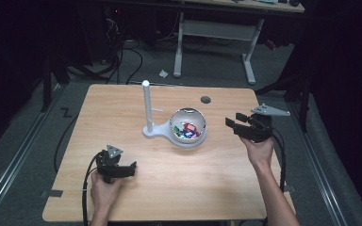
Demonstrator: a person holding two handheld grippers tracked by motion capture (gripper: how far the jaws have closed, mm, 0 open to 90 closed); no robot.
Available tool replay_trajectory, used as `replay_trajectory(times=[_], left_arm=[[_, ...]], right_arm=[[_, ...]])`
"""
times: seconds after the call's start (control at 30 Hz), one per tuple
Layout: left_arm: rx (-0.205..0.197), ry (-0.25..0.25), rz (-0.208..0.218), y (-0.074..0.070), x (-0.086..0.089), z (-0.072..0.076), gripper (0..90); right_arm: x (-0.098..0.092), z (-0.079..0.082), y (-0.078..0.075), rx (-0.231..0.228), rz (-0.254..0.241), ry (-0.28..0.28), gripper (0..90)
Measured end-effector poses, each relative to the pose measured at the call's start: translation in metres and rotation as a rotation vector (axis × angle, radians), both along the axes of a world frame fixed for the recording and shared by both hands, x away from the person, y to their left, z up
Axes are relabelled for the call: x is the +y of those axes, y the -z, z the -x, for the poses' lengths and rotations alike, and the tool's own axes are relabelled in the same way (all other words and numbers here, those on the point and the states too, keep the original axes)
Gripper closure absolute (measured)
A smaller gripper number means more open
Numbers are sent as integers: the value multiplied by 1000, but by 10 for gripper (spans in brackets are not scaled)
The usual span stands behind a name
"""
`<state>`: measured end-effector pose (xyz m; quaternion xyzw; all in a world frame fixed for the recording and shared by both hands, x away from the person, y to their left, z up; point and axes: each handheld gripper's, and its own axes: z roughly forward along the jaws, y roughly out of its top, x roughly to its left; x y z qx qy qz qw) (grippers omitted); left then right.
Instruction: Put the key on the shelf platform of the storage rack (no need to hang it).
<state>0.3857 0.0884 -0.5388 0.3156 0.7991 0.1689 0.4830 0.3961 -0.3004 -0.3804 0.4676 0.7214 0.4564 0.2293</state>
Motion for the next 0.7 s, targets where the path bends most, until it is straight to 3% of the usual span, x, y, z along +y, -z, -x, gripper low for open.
replay_trajectory(times=[0.1,0.4,0.7], left_arm=[[-1,1,-1,0,0,0,53],[-1,1,-2,0,0,0,54],[2,-5,3,0,0,0,54]], right_arm=[[-5,6,2,-7,-18,7,464],[-15,21,0,-23,-8,25,465],[-29,36,13,-16,-44,54,465]])
